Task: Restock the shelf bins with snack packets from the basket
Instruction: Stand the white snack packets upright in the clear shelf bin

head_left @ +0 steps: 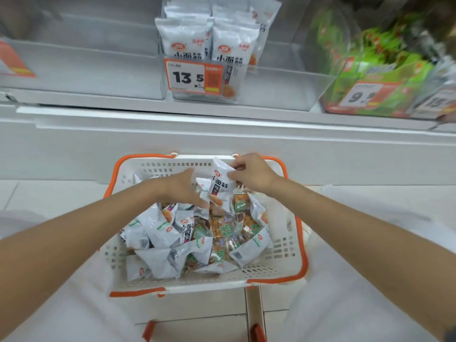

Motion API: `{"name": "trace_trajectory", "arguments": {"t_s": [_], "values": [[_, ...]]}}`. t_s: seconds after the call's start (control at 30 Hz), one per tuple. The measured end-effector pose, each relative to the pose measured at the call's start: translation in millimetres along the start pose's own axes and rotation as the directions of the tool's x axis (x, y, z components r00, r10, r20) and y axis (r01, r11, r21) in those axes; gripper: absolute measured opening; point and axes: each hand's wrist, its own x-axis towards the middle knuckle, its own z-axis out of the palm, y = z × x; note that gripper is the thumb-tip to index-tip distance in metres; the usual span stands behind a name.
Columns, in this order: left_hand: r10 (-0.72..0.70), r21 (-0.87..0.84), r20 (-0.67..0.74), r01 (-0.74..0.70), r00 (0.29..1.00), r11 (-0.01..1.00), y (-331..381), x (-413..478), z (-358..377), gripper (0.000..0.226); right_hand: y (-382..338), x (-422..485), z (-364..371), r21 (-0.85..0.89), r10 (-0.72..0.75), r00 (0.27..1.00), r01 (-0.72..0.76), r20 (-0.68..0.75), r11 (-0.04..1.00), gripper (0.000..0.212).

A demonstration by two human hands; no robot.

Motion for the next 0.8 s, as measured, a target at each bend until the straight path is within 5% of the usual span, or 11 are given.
{"name": "trace_trajectory", "arguments": {"t_s": [0.07, 0.2, 0.43, 0.7, 0.8], "values": [[0.092, -0.169, 0.044, -0.083, 0.995, 0.982, 8, -8, -2, 0.113, -14, -14, -21, 0.188, -0.031, 0.999, 0.033, -0.015, 0.982, 0.009], [0.267, -0.417, -0.01, -0.246, 0.964, 0.875, 21, -19, -5, 0.053, -37, -19, -37, 0.497, -0.01, 0.998, 0.04, -0.063, 0.867, 0.014], [0.296, -0.372, -0.142, -0.328, 0.945, 0.868, 27, -25, -15, 0.02, -44, -13, -75, 0.403, -0.118, 0.993, 0.113, -0.011, 0.908, 0.013], [0.353, -0.246, -0.173, -0.388, 0.919, 0.888, 27, -31, -19, 0.022, -28, -10, -78, 0.429, -0.071, 0.996, 0.039, 0.057, 0.902, 0.003], [0.371, -0.217, -0.145, -0.395, 0.917, 0.893, 30, -33, -18, 0.02, -32, -11, -60, 0.368, -0.083, 0.996, 0.089, -0.032, 0.926, 0.026]]}}
